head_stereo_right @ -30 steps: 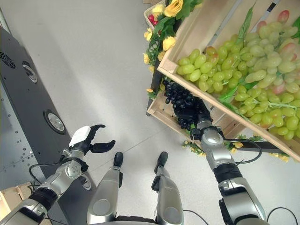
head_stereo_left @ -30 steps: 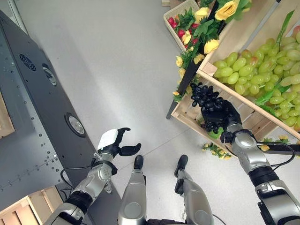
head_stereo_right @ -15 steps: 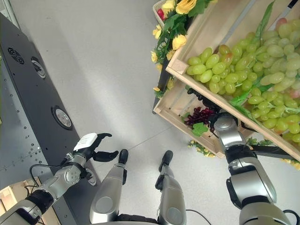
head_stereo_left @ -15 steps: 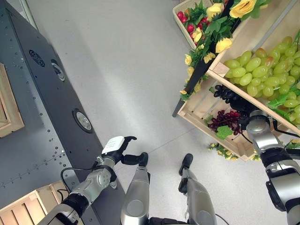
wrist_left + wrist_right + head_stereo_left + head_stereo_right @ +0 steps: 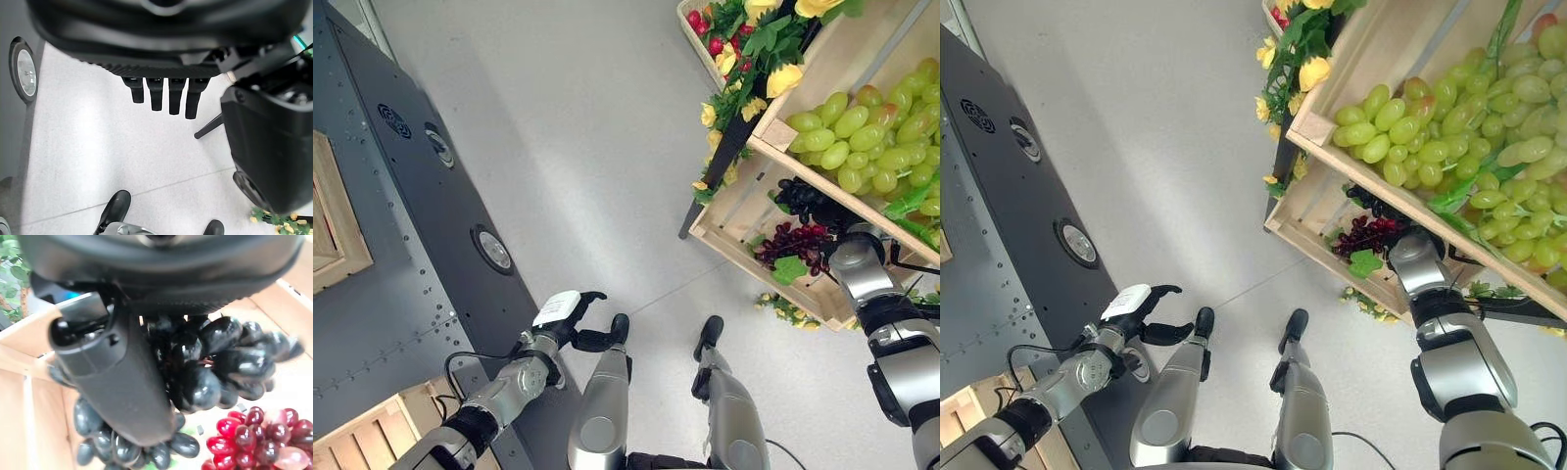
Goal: Pick up the fruits from the basket on one side to the basket on the other side
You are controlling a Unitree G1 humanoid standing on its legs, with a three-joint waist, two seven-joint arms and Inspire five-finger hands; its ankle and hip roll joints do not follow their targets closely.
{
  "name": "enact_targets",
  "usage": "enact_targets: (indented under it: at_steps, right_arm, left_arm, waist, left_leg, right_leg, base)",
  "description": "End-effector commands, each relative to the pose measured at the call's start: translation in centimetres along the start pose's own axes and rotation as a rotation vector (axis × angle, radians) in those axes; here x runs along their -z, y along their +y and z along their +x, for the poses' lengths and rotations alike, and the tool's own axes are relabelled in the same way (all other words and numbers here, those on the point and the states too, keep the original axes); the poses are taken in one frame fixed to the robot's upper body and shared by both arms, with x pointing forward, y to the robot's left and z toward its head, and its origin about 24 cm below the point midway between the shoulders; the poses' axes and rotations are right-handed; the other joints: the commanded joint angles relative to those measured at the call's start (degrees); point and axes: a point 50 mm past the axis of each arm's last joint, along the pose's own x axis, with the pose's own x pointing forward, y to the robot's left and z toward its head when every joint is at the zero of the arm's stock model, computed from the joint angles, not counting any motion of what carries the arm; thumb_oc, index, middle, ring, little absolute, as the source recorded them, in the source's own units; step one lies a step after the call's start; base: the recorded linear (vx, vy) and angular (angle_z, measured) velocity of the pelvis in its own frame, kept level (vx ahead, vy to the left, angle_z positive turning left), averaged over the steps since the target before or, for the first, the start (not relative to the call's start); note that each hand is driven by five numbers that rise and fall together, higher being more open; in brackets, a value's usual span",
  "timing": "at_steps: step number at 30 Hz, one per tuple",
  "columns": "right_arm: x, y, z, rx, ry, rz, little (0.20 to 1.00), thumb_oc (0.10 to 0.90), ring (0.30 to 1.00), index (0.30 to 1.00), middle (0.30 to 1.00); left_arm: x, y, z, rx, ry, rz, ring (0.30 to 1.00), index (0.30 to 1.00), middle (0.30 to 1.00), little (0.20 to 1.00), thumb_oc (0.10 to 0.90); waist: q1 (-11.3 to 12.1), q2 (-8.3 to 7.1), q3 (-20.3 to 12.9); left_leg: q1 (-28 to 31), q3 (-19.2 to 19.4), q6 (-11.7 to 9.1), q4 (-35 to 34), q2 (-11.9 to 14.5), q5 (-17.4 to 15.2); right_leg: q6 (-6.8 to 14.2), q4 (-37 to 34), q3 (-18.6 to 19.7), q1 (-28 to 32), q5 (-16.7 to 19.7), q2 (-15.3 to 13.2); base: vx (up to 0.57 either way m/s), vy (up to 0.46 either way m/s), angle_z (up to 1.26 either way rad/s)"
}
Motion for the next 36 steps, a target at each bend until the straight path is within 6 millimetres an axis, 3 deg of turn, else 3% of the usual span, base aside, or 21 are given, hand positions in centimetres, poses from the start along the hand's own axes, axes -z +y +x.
enact_targets:
  at_steps: [1,8,14,23,28,36]
  right_arm:
    - [-4.3,-7.3,2.6,0.220,-0.164,-0.039,0.900,0.800,0.900,0.900,0.900]
    - [-4.3,-6.3,2.5,0.108,-0.159,0.031,0.900,0.800,0.900,0.900,0.900]
    - [-3.3,-4.3,1.9,-0.132,-0.149,0.080,0.900,0.800,0.900,0.900,0.900]
    - [-2.9,-3.0,0.4,-0.212,-0.230,0.125,0.900,0.800,0.900,0.900,0.900]
    - [-3.2,-1.5,-2.3,-0.266,-0.354,0.236,0.900,0.800,0.900,0.900,0.900]
    - [-2.4,2.1,-9.0,-0.445,-0.492,0.444,0.900,0.800,0.900,0.900,0.900]
  left_arm:
    - [-1.7,0.8,0.5,-0.087,-0.097,-0.066,0.900,0.900,0.900,0.900,0.800]
    - [-1.8,0.8,0.7,-0.092,-0.098,-0.079,0.900,0.900,0.900,0.900,0.800]
    - [-1.5,1.0,0.6,-0.097,-0.085,-0.088,0.900,0.900,0.900,0.900,0.800]
    - [-0.3,-0.1,-0.6,-0.067,-0.037,-0.109,0.900,0.900,0.900,0.900,0.800]
    - [0.6,-1.6,-1.9,-0.040,0.016,-0.138,0.900,0.900,0.900,0.900,0.800]
    - [2.2,-4.8,-4.2,-0.014,0.145,-0.176,0.900,0.900,0.900,0.900,0.800]
  waist:
    - [-0.48,2.55,-1.70]
    - [-1.02,2.31,-1.92]
    - [-1.32,1.68,-2.43]
    - [-1.54,0.15,-4.97]
    - [-2.13,-0.60,-8.26]
    - [-3.66,-1.38,-14.30]
  left_leg:
    - [-1.15,-2.11,0.68,-2.04,-3.18,2.47]
    - [-0.56,-1.37,0.74,-2.41,-3.05,2.28]
    - [0.74,-1.01,0.74,-3.10,-2.89,2.29]
    - [5.55,-0.40,0.81,-6.38,-2.51,2.22]
    - [10.26,0.31,1.02,-10.74,-2.63,2.11]
    - [16.75,1.76,1.26,-17.46,-2.05,2.55]
  right_leg:
    - [1.40,11.14,-0.38,3.22,-12.26,0.06]
    - [1.44,11.11,0.17,3.20,-12.38,0.00]
    - [1.49,10.80,0.36,3.95,-12.26,-0.06]
    - [2.06,8.14,0.16,8.17,-11.86,-0.08]
    - [3.42,4.51,0.91,12.18,-10.88,-0.88]
    - [5.97,0.14,1.54,16.26,-8.68,-2.33]
  base:
    - [0.02,0.026,-0.06]
    - [0.02,0.021,-0.06]
    - [0.03,0.014,-0.06]
    - [0.07,0.036,0.00]
    - [0.13,0.095,-0.02]
    - [0.12,0.085,-0.05]
